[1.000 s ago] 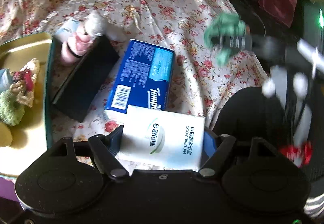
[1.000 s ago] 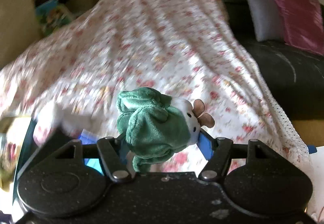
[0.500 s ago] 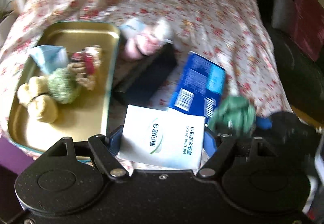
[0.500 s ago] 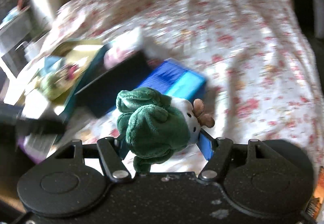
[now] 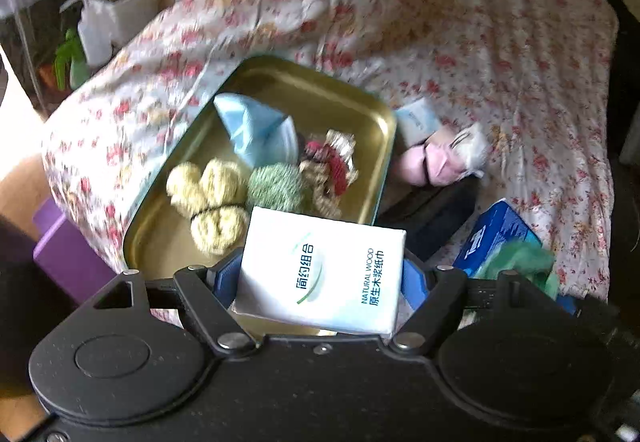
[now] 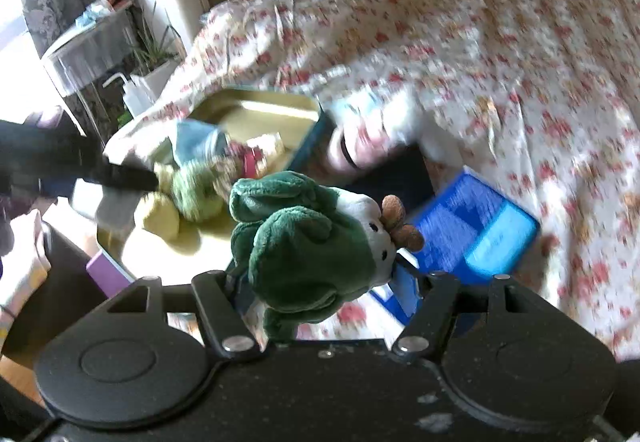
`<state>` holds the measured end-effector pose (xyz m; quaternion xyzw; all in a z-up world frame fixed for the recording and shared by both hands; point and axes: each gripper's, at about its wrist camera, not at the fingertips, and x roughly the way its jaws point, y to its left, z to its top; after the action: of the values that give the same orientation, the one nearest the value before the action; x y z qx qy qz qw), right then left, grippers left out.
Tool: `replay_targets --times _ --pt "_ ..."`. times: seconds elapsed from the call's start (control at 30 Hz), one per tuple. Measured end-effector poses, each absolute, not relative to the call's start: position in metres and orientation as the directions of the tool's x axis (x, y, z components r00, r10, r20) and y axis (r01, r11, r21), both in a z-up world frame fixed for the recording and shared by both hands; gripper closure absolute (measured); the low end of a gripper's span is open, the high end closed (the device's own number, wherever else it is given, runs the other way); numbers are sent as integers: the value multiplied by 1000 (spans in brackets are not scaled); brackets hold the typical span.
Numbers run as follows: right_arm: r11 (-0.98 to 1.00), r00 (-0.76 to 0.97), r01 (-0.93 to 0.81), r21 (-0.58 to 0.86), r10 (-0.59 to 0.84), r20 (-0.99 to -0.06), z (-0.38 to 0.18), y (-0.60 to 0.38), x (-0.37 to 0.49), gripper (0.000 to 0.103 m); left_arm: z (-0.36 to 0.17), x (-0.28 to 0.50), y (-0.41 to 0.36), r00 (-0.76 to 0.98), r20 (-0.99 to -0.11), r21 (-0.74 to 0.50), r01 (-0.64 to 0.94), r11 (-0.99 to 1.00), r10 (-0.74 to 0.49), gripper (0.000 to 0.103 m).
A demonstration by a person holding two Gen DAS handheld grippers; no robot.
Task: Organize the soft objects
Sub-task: 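Carry both items over the gold tray and open right gripper releasing the plush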
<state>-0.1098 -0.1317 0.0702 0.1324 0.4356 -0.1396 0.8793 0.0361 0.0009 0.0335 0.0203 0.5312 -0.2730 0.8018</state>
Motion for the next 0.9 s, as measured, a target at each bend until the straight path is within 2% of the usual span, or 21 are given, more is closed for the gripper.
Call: replay_targets --times 0.37,0.47,0.6,0.9 --pt "931 630 350 104 -152 -762 100 -142 -34 36 22 43 -4 260 -891 -246 411 878 -371 30" --pt "933 628 346 98 -152 -763 101 -144 -13 36 25 44 -6 275 -886 -244 408 880 -373 26" --pt "936 622 343 80 -163 -766 99 -142 16 36 28 44 -9 300 -884 -222 405 887 -359 26" --pt "944 625 320 76 -151 -766 87 -134 73 32 17 53 -4 257 -909 -250 293 923 -328 26"
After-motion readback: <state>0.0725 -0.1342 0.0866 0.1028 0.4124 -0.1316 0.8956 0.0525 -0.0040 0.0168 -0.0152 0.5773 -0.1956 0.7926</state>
